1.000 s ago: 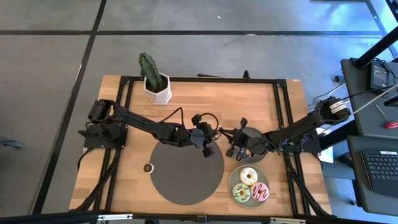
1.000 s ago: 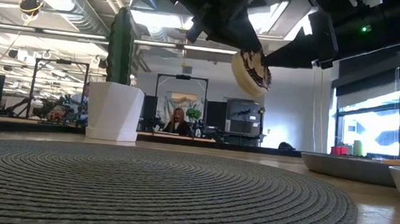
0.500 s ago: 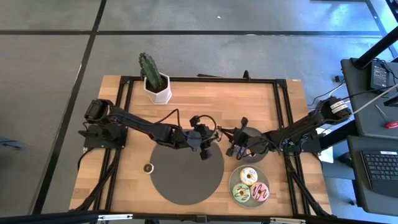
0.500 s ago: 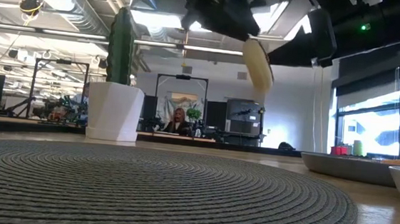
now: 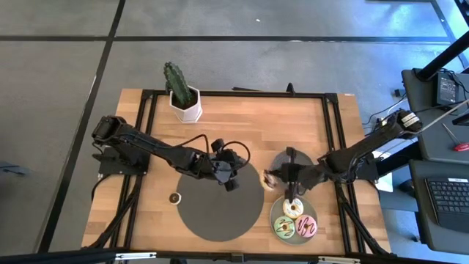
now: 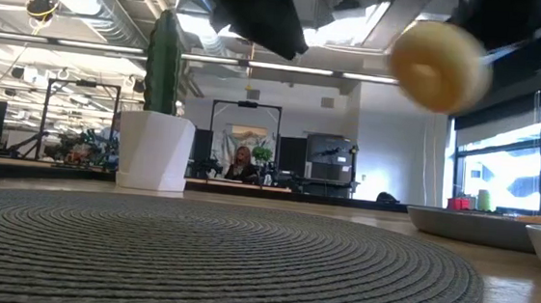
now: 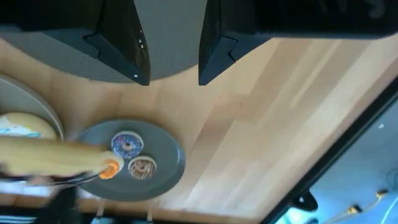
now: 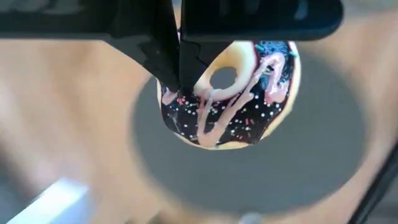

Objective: Pick & Place donuts
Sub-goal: Put the large black donut on the light gray plate

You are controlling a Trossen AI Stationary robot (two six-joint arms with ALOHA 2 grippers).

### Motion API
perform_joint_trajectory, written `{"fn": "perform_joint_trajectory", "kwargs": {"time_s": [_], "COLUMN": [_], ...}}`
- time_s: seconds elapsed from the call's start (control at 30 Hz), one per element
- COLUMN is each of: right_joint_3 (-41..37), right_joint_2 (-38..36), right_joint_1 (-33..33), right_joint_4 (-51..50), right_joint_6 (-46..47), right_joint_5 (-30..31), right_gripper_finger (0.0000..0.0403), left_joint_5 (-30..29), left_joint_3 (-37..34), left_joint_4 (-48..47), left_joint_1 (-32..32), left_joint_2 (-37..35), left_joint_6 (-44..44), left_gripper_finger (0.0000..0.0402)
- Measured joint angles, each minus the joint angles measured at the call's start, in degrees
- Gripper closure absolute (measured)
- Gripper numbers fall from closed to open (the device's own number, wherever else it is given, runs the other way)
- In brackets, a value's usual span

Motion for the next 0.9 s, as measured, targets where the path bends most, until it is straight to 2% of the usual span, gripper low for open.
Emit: {"fn": "perform_joint_trajectory", "kwargs": {"time_s": [0.07, 0.2, 0.33, 0.47, 0.57, 0.77, 0.9], "right_joint_3": [5.3, 13.9, 18.6, 20.2, 22.4, 32.2, 37.0], "right_joint_2": [0.7, 3.1, 7.1, 13.4, 18.5, 28.5, 33.6], "right_joint_1": [2.2, 8.7, 15.2, 19.0, 20.7, 22.3, 23.2], "right_joint_4": [-10.6, -20.4, -25.5, -28.2, -31.5, -49.5, -53.1], "right_joint_6": [4.5, 10.4, 17.5, 24.2, 27.3, 31.6, 31.3], "right_joint_5": [-5.3, -11.3, -11.2, -11.3, -11.4, -11.4, -11.8], "right_gripper_finger": [0.0402, 0.0402, 0.0403, 0.0403, 0.0403, 0.0403, 0.0403], "left_joint_5": [0.1, 0.3, 0.3, 0.5, 0.5, 0.5, 0.5], "left_joint_3": [0.0, 0.0, 0.0, 0.0, 0.0, 0.0, 0.0], "left_joint_4": [-1.0, -1.8, -1.9, -1.9, -1.9, -1.9, -1.9], "left_joint_1": [-0.2, -0.3, -0.3, -0.3, -0.3, -0.3, -0.3], "left_joint_2": [0.0, 0.0, 0.0, 0.0, 0.0, 0.0, 0.0], "left_joint_6": [-1.4, -2.9, -2.6, -0.8, -0.5, -2.8, -3.4], "left_gripper_finger": [0.027, 0.0272, 0.0274, 0.0272, 0.0273, 0.0276, 0.0276]}}
